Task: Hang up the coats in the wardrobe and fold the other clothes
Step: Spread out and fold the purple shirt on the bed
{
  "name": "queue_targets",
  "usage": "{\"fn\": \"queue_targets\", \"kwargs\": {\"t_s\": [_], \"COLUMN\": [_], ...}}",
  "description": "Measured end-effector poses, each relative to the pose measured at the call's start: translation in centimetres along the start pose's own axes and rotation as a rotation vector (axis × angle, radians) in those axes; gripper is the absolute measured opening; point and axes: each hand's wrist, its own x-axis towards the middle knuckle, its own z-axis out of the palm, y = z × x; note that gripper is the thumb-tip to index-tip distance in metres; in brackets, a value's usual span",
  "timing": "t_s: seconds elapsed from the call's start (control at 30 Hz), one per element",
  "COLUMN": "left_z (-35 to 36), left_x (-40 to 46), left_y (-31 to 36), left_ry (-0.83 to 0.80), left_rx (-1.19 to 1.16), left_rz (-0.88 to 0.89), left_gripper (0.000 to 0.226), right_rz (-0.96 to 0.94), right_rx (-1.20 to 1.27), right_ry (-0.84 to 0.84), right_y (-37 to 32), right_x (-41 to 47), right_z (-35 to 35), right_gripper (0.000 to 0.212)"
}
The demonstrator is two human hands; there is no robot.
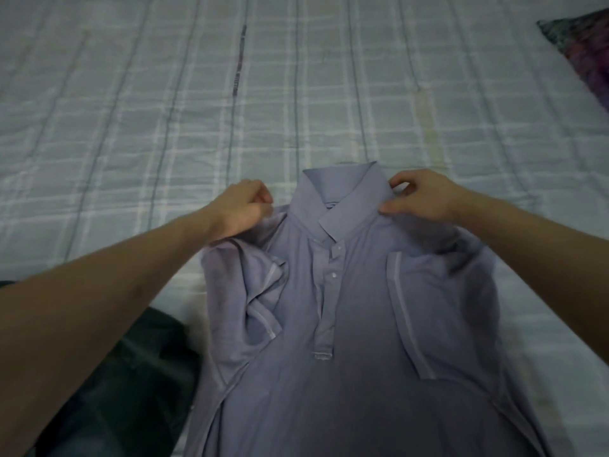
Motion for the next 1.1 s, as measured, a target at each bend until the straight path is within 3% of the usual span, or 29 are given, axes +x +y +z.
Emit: {"fn": "queue_targets", "kwargs": {"t_s": [0.03,0.13,0.17,0.27,0.3,0.37,0.43,0.5,0.57,0.63,0.7,0.73,0.8,0.87,0.93,1.1], "left_z": [0.1,1.6,2.4,3.7,3.7,3.6,3.8,4.3,4.0,3.0,1.7,0.9,-0.5,-1.7,-2.4,-1.8], "left_x": [0.0,0.1,0.3,-0.4,-1.3,-3.5,-5.6,-7.4,-7.9,-7.1,-5.5,-4.6,-3.4,-3.1,-3.0,-3.9], "left_y": [-0.3,0.9,1.6,4.3,4.8,4.5,2.9,1.2,-0.1,-1.1,-1.9,-2.3,-2.7,-2.5,-2.0,-0.4], "left_ry": [-0.003,0.042,0.067,0.216,0.272,0.309,0.154,-0.114,-0.142,0.059,0.243,0.207,-0.036,-0.251,-0.384,-0.236], "left_rx": [-0.018,-0.107,-0.204,-0.389,-0.347,-0.148,0.139,0.314,0.293,0.208,0.291,0.345,0.305,0.263,0.326,0.539], "left_rz": [-0.032,-0.013,0.013,0.178,0.269,0.515,0.728,0.815,0.793,0.665,0.405,0.246,0.062,0.097,0.137,0.217], "left_gripper": [0.037,0.079,0.079,0.027,0.022,0.017,0.017,0.024,0.027,0.031,0.040,0.043,0.040,0.046,0.055,0.025], "right_rz": [-0.025,-0.091,-0.148,-0.391,-0.455,-0.545,-0.593,-0.627,-0.620,-0.552,-0.433,-0.348,-0.161,-0.078,-0.045,-0.076], "right_rx": [0.033,0.175,0.191,0.076,0.013,-0.106,-0.278,-0.488,-0.445,-0.306,-0.348,-0.438,-0.564,-0.574,-0.572,-0.655], "right_ry": [0.022,0.135,0.177,0.292,0.295,0.230,0.115,0.026,0.012,0.095,0.162,0.116,-0.104,-0.246,-0.312,-0.217], "right_y": [-0.2,-1.1,-1.2,-0.8,-0.3,1.1,2.9,4.3,4.7,4.3,4.6,4.9,4.8,4.4,3.7,3.3], "right_x": [0.2,0.1,-0.3,-3.2,-4.4,-6.9,-8.6,-9.4,-9.3,-8.9,-7.6,-7.0,-6.2,-5.3,-4.8,-5.6], "right_z": [0.5,1.4,1.6,1.8,1.8,1.6,2.0,2.5,2.3,1.3,0.4,-0.1,-1.2,-2.2,-3.1,-3.0], "right_gripper": [0.026,0.021,0.022,0.013,0.008,0.021,0.029,0.035,0.041,0.043,0.040,0.038,0.049,0.057,0.049,0.023]}}
